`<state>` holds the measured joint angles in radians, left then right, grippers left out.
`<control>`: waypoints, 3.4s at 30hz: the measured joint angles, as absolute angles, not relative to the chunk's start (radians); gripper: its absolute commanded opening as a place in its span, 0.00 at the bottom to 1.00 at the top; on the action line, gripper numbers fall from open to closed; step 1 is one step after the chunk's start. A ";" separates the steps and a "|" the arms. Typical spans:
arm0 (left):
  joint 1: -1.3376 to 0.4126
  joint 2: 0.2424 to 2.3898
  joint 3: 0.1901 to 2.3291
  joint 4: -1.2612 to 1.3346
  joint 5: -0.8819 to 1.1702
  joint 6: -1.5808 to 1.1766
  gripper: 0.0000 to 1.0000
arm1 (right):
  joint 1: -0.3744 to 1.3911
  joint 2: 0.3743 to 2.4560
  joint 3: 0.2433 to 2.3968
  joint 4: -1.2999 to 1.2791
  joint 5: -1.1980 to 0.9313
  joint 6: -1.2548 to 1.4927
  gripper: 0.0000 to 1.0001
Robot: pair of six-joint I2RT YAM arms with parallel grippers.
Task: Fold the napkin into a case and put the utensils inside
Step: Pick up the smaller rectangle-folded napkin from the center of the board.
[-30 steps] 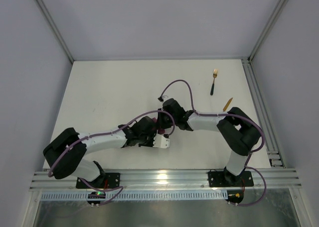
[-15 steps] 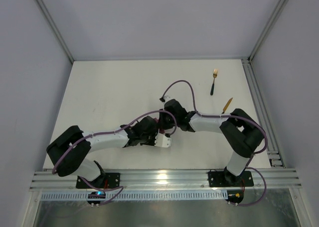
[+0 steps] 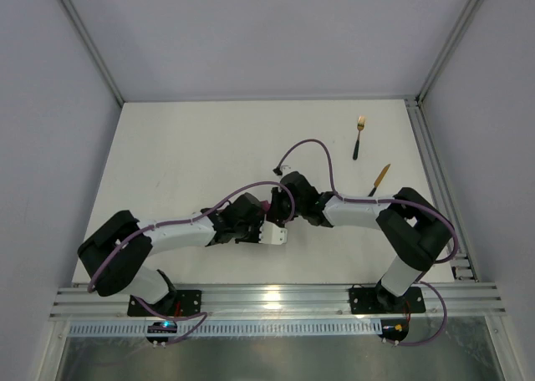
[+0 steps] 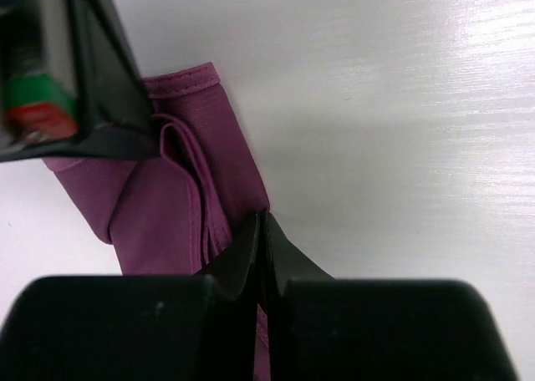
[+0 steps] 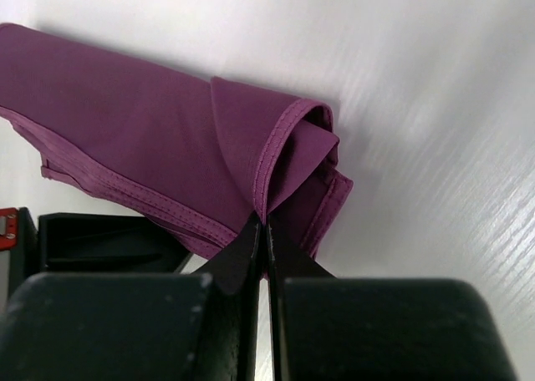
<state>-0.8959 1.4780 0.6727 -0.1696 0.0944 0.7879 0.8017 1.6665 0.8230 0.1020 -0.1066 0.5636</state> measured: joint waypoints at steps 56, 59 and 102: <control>-0.400 1.396 0.772 -0.620 0.384 1.249 0.65 | 0.652 1.932 1.145 -0.077 -0.354 0.235 0.04; -0.424 1.396 0.739 -0.575 0.360 1.261 0.65 | 0.652 1.938 1.154 -0.084 -0.363 0.233 0.04; -0.439 1.317 0.671 -0.356 0.373 0.995 0.00 | 0.835 1.465 0.654 0.395 -0.271 0.075 0.59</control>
<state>-0.4385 1.3174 0.6708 -0.3557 0.3733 0.9951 0.8352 1.4647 0.6544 0.3954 -0.2707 0.0746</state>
